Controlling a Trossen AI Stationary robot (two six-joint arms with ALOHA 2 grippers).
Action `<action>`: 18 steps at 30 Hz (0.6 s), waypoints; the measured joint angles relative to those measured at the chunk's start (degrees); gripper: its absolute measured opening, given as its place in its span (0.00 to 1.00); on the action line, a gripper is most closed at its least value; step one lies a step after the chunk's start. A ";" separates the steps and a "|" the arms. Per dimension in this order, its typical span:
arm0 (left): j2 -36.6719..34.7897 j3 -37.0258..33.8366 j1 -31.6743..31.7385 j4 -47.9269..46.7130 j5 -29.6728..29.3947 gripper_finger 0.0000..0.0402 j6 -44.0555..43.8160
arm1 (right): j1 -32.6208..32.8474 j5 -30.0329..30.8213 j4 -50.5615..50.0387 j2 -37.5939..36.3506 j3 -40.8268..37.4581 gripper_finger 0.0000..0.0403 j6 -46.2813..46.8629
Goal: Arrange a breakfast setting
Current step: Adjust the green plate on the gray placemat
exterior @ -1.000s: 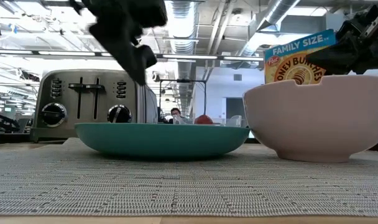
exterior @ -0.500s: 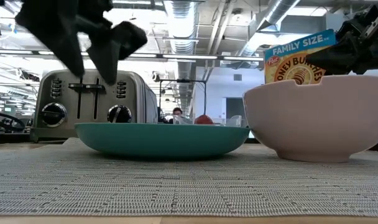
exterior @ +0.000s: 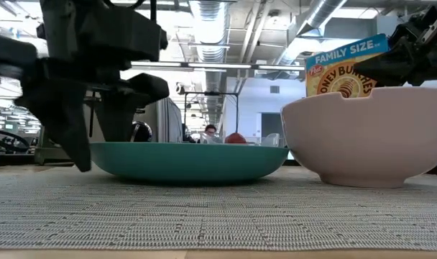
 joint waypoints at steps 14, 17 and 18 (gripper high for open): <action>0.08 0.44 -0.92 -0.76 -1.08 0.02 -1.38 | 0.00 -0.02 -0.09 0.00 -0.02 0.10 0.42; 0.08 2.94 -2.12 -5.07 -1.94 0.01 -2.97 | 0.00 -0.02 -0.09 0.00 -0.02 0.10 0.42; 0.08 3.92 -2.69 -6.56 -2.12 0.01 -3.77 | 0.00 -0.02 -0.13 0.00 -0.02 0.10 0.42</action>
